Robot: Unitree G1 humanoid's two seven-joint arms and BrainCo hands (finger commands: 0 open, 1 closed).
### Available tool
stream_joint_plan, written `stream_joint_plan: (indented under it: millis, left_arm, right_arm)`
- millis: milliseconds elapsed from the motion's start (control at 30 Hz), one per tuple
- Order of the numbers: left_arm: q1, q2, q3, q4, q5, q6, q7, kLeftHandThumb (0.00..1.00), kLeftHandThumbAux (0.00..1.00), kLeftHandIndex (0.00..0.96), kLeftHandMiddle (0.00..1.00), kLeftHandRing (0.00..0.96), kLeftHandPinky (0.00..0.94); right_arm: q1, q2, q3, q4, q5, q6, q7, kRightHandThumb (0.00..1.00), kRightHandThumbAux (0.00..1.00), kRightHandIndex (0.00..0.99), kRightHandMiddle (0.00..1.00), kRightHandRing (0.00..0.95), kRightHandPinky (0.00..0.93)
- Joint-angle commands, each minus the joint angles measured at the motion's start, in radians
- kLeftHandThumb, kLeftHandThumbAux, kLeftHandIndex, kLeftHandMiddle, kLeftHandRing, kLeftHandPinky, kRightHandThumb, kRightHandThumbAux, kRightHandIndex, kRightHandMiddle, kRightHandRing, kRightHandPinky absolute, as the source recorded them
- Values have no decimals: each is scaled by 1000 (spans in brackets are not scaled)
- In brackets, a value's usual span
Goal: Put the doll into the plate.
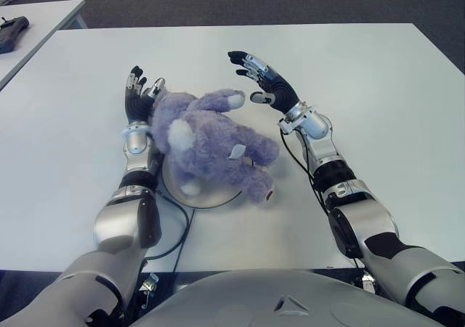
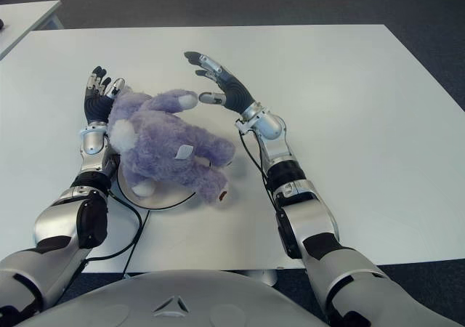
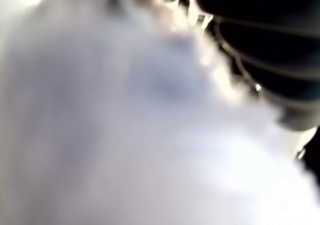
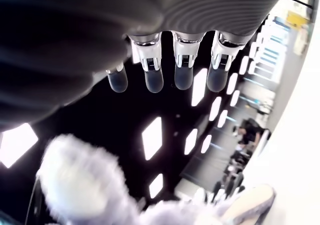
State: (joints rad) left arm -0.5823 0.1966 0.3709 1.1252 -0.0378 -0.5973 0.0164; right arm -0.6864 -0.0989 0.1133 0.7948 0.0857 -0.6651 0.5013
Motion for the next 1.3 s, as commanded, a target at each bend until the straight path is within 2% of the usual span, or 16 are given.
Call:
stream_joint_plan:
  millis: [33, 433, 767, 1100, 1300]
  left_arm:
    - [297, -156, 8, 181, -28, -6, -13, 0, 630, 6, 65, 59, 80]
    - [299, -157, 5, 182, -25, -9, -12, 0, 606, 8, 55, 49, 63]
    - [299, -159, 13, 182, -34, -13, -25, 0, 600, 15, 55, 45, 60]
    - [299, -155, 8, 184, -27, -17, -23, 0, 605, 6, 52, 41, 61]
    - [298, -155, 12, 184, -31, -15, -25, 0, 609, 10, 59, 48, 68]
  right_arm:
    - [-78, 33, -54, 134, 47, 124, 17, 0, 425, 0, 0, 0, 0]
    - [-159, 63, -130, 315, 40, 179, -55, 0, 504, 0, 0, 0, 0]
    - [-184, 89, -190, 385, 43, 199, -87, 0, 532, 0, 0, 0, 0]
    - [-183, 106, -194, 426, -6, 195, -159, 0, 537, 0, 8, 0, 0]
    - [-168, 114, -198, 463, -14, 222, -192, 0, 530, 0, 11, 0, 0]
